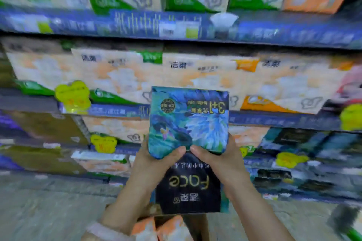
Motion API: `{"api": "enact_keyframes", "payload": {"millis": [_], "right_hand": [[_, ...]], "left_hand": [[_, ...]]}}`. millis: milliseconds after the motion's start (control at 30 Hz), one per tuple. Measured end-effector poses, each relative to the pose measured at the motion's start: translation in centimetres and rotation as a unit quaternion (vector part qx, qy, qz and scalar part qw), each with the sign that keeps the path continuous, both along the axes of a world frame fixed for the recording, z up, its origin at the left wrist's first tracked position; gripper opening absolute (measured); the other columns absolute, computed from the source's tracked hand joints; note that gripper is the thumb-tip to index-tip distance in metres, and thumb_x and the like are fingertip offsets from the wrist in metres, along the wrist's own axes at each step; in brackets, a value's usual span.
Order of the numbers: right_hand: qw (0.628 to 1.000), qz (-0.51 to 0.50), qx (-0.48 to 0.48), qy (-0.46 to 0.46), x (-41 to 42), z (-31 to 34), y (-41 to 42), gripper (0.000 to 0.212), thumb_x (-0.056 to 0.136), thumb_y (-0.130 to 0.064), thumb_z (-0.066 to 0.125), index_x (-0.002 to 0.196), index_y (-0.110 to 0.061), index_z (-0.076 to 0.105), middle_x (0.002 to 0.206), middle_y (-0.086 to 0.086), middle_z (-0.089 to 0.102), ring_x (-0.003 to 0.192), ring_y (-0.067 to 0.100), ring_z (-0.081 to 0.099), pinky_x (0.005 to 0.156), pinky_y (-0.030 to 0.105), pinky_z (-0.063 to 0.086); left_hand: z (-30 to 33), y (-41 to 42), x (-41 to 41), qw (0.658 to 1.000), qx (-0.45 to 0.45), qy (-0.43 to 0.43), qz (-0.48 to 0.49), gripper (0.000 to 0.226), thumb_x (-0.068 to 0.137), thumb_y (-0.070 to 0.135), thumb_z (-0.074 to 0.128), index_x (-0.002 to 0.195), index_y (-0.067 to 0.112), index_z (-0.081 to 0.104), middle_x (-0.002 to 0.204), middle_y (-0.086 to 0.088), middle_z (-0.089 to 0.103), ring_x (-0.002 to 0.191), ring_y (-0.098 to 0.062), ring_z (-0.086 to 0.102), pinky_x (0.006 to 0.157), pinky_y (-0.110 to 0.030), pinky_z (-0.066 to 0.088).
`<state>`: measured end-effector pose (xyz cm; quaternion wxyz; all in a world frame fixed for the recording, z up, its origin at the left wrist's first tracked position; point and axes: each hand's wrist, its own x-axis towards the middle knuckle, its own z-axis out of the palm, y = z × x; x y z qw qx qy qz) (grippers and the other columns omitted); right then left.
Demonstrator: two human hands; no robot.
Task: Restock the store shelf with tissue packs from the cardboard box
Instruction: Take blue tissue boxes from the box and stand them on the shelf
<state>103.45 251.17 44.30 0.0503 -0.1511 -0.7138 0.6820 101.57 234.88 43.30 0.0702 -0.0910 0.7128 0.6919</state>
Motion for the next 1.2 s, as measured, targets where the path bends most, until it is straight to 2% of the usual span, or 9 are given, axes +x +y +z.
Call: {"api": "enact_keyframes", "payload": {"millis": [133, 200, 333, 500, 600, 700, 867, 1033, 1200], "right_hand": [[0.996, -0.043, 0.008, 0.081, 1.0, 7.7, 3.9, 0.063, 0.061, -0.022, 0.087, 0.115, -0.032, 0.056, 0.105, -0.015, 0.068, 0.098, 0.002, 0.065, 0.079, 0.022, 0.053], [0.991, -0.059, 0.008, 0.121, 1.6, 11.2, 6.3, 0.06, 0.061, -0.024, 0.087, 0.109, -0.04, 0.054, 0.102, -0.022, 0.067, 0.094, -0.007, 0.063, 0.076, 0.017, 0.053], [0.979, -0.081, 0.023, 0.184, 2.4, 17.0, 12.3, 0.067, 0.056, -0.03, 0.088, 0.113, -0.041, 0.054, 0.107, -0.02, 0.068, 0.098, -0.003, 0.064, 0.081, 0.023, 0.052], [0.957, -0.099, 0.068, 0.265, 1.0, 22.1, 21.6, 0.075, 0.054, -0.031, 0.09, 0.12, -0.038, 0.053, 0.111, -0.019, 0.067, 0.105, -0.003, 0.061, 0.091, 0.027, 0.051], [0.95, -0.087, 0.078, 0.288, -1.0, 24.3, 27.9, 0.076, 0.054, -0.035, 0.088, 0.121, -0.041, 0.051, 0.114, -0.021, 0.064, 0.104, -0.007, 0.059, 0.09, 0.022, 0.049], [0.95, -0.08, 0.072, 0.293, -3.2, 25.9, 34.2, 0.08, 0.045, -0.046, 0.085, 0.118, -0.039, 0.054, 0.115, -0.015, 0.067, 0.109, 0.007, 0.062, 0.095, 0.04, 0.051], [0.948, -0.084, 0.067, 0.298, -6.5, 27.6, 42.0, 0.064, 0.058, -0.025, 0.089, 0.113, -0.031, 0.058, 0.107, -0.009, 0.071, 0.099, 0.009, 0.067, 0.091, 0.042, 0.054], [0.944, -0.087, 0.1, 0.303, -10.1, 28.3, 46.9, 0.071, 0.058, -0.03, 0.088, 0.12, -0.032, 0.053, 0.114, -0.01, 0.066, 0.108, 0.01, 0.062, 0.097, 0.043, 0.05], [0.94, -0.099, 0.158, 0.287, -14.1, 28.0, 50.4, 0.08, 0.063, -0.03, 0.085, 0.131, -0.03, 0.045, 0.125, -0.012, 0.058, 0.118, 0.01, 0.054, 0.103, 0.039, 0.044]], "left_hand": [[8.3, 4.1, -0.6, 0.995, 0.001, 0.092, -0.049, 0.044, 0.065, 0.023, 0.084, 0.102, 0.032, 0.061, 0.089, 0.015, 0.075, 0.079, 0.002, 0.07, 0.069, -0.022, 0.053], [11.8, 6.6, -0.8, 0.989, 0.006, 0.135, -0.062, 0.042, 0.065, 0.022, 0.084, 0.099, 0.033, 0.061, 0.085, 0.022, 0.073, 0.074, 0.006, 0.068, 0.064, -0.018, 0.051], [17.7, 13.0, -0.7, 0.973, 0.027, 0.206, -0.096, 0.069, 0.043, 0.043, 0.086, 0.107, 0.033, 0.064, 0.094, 0.014, 0.075, 0.088, -0.005, 0.071, 0.084, -0.035, 0.054], [22.7, 22.6, -2.4, 0.954, 0.057, 0.277, -0.095, 0.074, 0.037, 0.043, 0.083, 0.106, 0.029, 0.064, 0.095, 0.009, 0.076, 0.089, -0.011, 0.072, 0.087, -0.042, 0.054], [24.6, 28.7, -4.4, 0.946, 0.063, 0.307, -0.082, 0.078, 0.038, 0.047, 0.089, 0.11, 0.033, 0.061, 0.096, 0.015, 0.074, 0.087, -0.003, 0.071, 0.082, -0.033, 0.053], [26.3, 34.9, -6.2, 0.94, 0.054, 0.326, -0.078, 0.078, 0.042, 0.046, 0.088, 0.113, 0.035, 0.059, 0.098, 0.019, 0.073, 0.089, 0.0, 0.069, 0.081, -0.031, 0.053], [27.9, 42.7, -9.8, 0.935, 0.054, 0.338, -0.089, 0.063, 0.053, 0.034, 0.086, 0.111, 0.028, 0.061, 0.101, 0.009, 0.074, 0.092, -0.008, 0.071, 0.082, -0.034, 0.055], [27.7, 47.8, -13.9, 0.93, 0.054, 0.352, -0.092, 0.079, 0.047, 0.046, 0.085, 0.118, 0.024, 0.059, 0.103, 0.009, 0.074, 0.095, -0.008, 0.07, 0.083, -0.03, 0.054], [26.7, 51.5, -18.5, 0.922, 0.051, 0.37, -0.099, 0.064, 0.069, 0.022, 0.081, 0.126, 0.022, 0.052, 0.108, 0.01, 0.071, 0.095, 0.001, 0.067, 0.083, -0.019, 0.055]]}}
